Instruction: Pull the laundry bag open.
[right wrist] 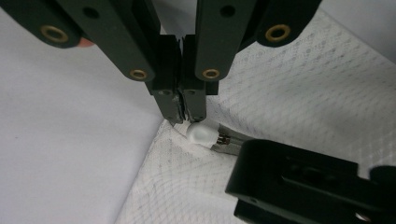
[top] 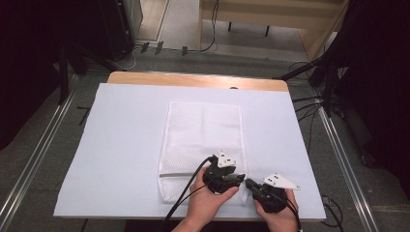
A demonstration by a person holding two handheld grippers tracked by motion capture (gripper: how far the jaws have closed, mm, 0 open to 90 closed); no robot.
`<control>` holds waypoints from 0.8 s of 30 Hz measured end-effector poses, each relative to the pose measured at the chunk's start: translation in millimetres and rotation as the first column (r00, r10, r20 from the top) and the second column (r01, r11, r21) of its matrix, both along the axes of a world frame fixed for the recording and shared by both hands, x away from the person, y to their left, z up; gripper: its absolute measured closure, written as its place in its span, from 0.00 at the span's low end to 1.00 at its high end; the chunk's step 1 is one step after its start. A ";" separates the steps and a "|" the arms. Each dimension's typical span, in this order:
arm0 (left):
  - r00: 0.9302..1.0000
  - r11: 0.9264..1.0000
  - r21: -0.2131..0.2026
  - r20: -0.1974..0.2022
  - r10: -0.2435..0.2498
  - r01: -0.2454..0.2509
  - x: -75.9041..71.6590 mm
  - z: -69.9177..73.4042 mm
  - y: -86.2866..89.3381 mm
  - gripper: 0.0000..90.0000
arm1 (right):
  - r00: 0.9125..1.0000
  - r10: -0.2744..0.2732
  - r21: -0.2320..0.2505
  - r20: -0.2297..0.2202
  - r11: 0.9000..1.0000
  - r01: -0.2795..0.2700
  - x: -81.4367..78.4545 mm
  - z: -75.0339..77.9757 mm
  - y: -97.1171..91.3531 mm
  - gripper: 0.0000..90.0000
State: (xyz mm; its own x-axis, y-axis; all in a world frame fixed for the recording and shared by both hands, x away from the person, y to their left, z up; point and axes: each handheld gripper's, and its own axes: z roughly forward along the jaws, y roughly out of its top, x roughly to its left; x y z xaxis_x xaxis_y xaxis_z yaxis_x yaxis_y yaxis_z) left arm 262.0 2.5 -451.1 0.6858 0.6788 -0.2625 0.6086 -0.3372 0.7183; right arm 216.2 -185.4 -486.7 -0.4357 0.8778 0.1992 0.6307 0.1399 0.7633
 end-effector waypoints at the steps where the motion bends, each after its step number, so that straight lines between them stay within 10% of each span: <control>1: 1.000 1.000 -0.007 -0.007 -0.003 0.003 0.4 -0.6 -0.2 0.63 | 1.000 0.002 0.007 0.010 1.000 -0.002 -1.1 1.1 0.1 1.00; 10: 0.996 0.990 -0.138 -0.091 0.012 -0.024 8.4 1.4 4.9 0.57 | 0.994 0.028 0.004 0.106 1.000 -0.028 -8.9 10.5 5.3 1.00; 19: 0.987 0.978 -0.198 -0.155 0.036 -0.067 15.9 2.1 10.5 0.61 | 0.992 0.045 0.001 0.118 0.999 -0.046 -10.7 11.4 7.8 1.00; 24: 0.986 0.983 -0.167 -0.159 0.052 -0.078 16.5 1.6 7.7 0.63 | 0.990 0.058 -0.007 0.131 0.998 -0.057 -11.9 11.8 10.6 1.00</control>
